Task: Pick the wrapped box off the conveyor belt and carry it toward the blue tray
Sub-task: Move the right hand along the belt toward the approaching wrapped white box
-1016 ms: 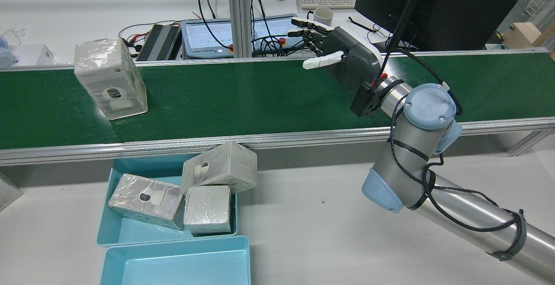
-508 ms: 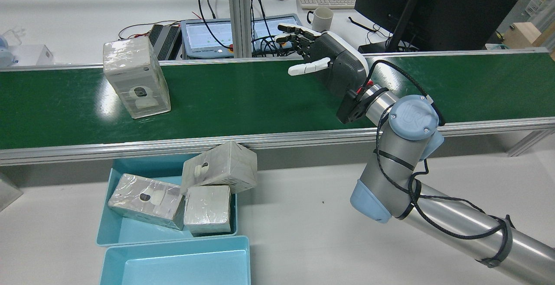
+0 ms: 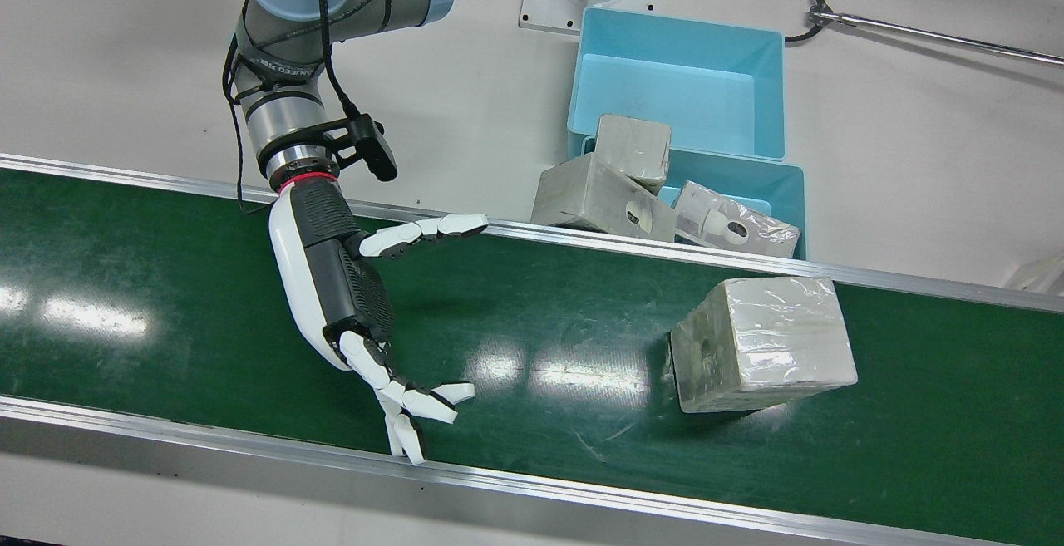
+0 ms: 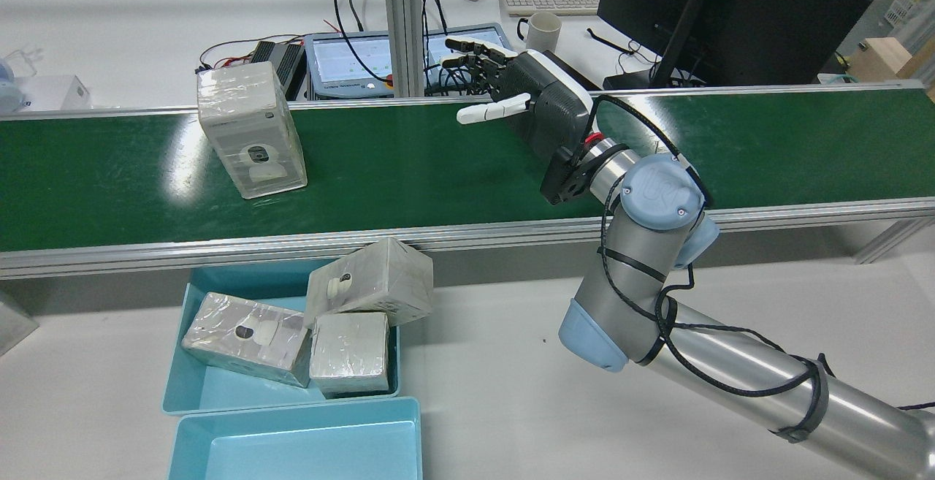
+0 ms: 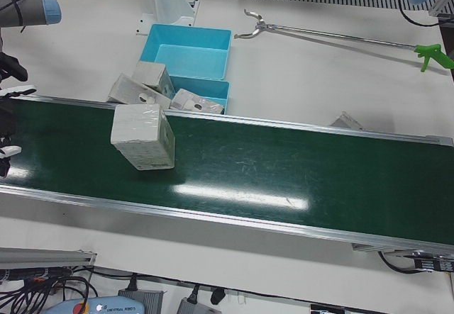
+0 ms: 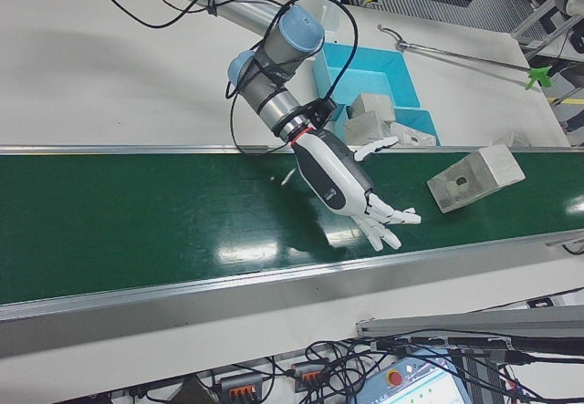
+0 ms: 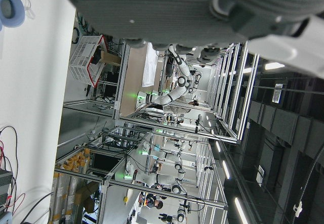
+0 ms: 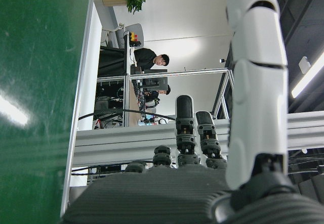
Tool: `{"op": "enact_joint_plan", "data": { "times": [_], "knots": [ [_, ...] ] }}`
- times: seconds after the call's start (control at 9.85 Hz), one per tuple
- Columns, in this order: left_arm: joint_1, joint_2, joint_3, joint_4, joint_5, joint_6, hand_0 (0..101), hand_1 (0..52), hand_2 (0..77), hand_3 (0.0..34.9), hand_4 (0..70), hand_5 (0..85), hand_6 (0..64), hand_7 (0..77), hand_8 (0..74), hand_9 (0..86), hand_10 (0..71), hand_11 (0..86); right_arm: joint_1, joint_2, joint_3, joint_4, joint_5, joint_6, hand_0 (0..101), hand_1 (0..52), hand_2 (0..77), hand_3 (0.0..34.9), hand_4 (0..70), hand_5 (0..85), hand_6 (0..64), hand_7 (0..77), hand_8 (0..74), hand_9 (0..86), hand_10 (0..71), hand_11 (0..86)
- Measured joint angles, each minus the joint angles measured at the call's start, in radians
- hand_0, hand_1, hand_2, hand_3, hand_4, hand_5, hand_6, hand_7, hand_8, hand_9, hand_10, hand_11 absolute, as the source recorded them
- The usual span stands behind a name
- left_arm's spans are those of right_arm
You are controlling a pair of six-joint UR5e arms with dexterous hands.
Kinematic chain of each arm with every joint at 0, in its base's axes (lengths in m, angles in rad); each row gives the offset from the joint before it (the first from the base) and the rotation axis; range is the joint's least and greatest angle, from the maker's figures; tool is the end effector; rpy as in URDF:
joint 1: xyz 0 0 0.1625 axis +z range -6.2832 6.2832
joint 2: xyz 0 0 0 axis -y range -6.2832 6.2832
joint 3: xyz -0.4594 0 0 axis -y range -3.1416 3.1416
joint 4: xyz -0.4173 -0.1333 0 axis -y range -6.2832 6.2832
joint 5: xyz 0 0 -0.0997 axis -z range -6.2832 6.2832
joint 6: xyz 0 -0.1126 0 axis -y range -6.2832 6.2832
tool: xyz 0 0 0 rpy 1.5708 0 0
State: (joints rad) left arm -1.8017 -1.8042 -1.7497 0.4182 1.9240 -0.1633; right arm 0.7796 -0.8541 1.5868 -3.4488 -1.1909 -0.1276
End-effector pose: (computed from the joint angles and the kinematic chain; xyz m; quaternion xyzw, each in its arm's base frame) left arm -0.2277 -0.5563 0.5425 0.1011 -0.6979 0.7089 0.0153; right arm -0.4092 -0.6506 0.2774 -0.1721 -0.8137 0.5473 0.0937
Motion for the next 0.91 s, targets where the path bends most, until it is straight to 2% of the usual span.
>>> {"op": "enact_joint_plan", "data": {
  "times": [0.1, 0.3, 0.91],
  "knots": [
    [0.0, 0.0, 0.0, 0.0, 0.0, 0.0, 0, 0.0, 0.5, 0.0, 0.0, 1.1, 0.0, 0.5, 0.5, 0.5, 0.5, 0.5, -0.007, 0.019, -0.021, -0.004, 0.001, -0.001, 49, 15.3, 12.0, 1.1, 14.2, 15.8, 10.9, 30.5, 3.8, 7.1, 0.0, 1.1],
    [0.0, 0.0, 0.0, 0.0, 0.0, 0.0, 0, 0.0, 0.5, 0.0, 0.0, 1.1, 0.0, 0.5, 0.5, 0.5, 0.0, 0.5, -0.03, 0.049, -0.055, -0.007, 0.013, -0.008, 49, 15.3, 11.4, 0.5, 13.1, 15.8, 10.9, 28.9, 3.8, 7.1, 0.0, 1.1],
    [0.0, 0.0, 0.0, 0.0, 0.0, 0.0, 0, 0.0, 0.5, 0.0, 0.0, 1.1, 0.0, 0.5, 0.5, 0.0, 0.0, 0.5, -0.104, 0.097, -0.078, -0.007, 0.075, -0.052, 49, 15.3, 11.4, 3.5, 13.1, 14.7, 9.8, 29.5, 3.8, 6.5, 0.0, 1.1]
  ]
}}
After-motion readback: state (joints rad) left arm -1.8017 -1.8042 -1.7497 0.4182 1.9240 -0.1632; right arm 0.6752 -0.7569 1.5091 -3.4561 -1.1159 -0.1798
